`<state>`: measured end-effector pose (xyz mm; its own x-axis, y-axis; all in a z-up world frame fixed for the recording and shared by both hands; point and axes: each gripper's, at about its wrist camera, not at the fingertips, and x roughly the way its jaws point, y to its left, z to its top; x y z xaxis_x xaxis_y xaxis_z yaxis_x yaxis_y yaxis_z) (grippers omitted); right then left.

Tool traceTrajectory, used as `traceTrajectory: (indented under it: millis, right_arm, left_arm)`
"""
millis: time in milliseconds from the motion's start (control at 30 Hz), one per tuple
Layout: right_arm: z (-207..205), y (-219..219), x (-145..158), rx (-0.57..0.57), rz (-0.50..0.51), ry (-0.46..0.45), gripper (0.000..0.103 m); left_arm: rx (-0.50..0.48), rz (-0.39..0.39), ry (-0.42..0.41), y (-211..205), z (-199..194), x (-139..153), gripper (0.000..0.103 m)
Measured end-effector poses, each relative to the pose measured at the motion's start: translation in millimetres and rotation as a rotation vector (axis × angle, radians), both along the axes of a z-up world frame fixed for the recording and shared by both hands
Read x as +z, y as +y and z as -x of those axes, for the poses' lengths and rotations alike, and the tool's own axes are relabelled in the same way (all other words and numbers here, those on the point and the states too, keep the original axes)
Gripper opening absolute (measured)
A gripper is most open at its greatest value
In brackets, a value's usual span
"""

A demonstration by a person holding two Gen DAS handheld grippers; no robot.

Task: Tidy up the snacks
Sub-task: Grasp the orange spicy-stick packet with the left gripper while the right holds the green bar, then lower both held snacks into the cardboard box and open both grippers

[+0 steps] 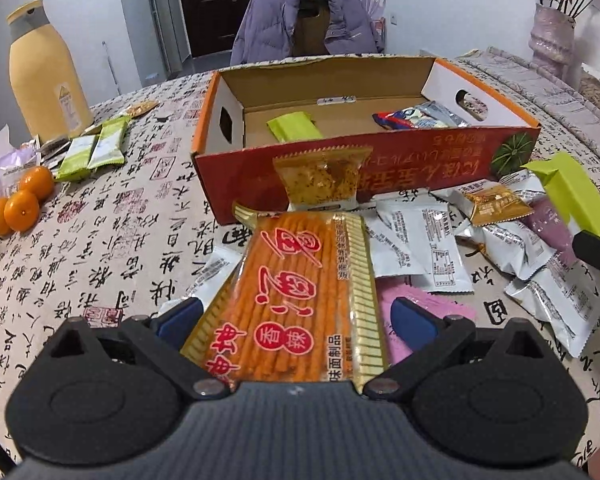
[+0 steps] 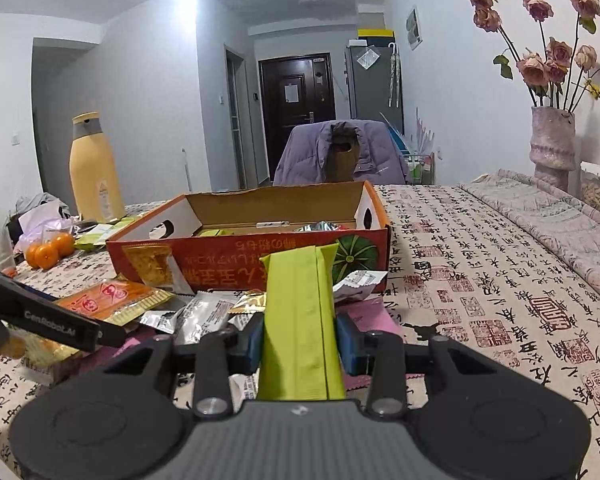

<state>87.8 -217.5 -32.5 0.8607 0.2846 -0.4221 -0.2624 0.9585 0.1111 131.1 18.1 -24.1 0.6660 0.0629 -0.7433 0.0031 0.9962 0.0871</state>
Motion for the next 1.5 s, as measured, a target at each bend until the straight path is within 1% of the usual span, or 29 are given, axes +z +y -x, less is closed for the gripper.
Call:
traceTrajectory:
  millis: [33, 100, 300, 500, 733, 933, 1200, 1333, 1500]
  right_arm:
    - [0.0, -0.1, -0.2, 0.000, -0.001, 0.000, 0.036]
    - [-0.2, 0.0, -0.4, 0.000, -0.003, 0.002, 0.036]
    - [1.3, -1.4, -3.4, 0.000, -0.010, 0.004, 0.036]
    - [2.7, -1.3, -3.5, 0.001, -0.014, 0.006, 0.036]
    - [5.9, -1.9, -2.8, 0.001, -0.016, 0.004, 0.036]
    - [8.8, -1.5, -1.8, 0.007, -0.015, -0.002, 0.036]
    - [10.9, 0.7, 3.3, 0.020, -0.014, -0.015, 0.036]
    - [9.1, 3.0, 7.3, 0.025, -0.011, -0.025, 0.036]
    - [2.3, 7.8, 17.2, 0.035, -0.011, -0.052, 0.036]
  left_arm:
    - [0.009, 0.001, 0.007, 1.1, -0.6, -1.6, 0.095]
    - [0.014, 0.022, 0.006, 3.9, -0.3, -1.8, 0.092]
    - [-0.003, 0.051, -0.014, 5.3, 6.3, -0.2, 0.075]
    - [-0.003, 0.114, -0.044, 12.5, 15.6, 2.4, 0.067]
    - [0.002, 0.132, -0.112, 15.7, 31.9, 14.1, 0.054]
    - [0.012, 0.129, -0.174, 15.9, 45.5, 24.4, 0.050]
    - [-0.007, 0.118, -0.265, 6.5, 62.5, 42.0, 0.050]
    - [-0.017, 0.120, -0.305, 0.8, 63.0, 52.5, 0.050]
    - [-0.027, 0.118, -0.343, -6.9, 53.1, 63.3, 0.050]
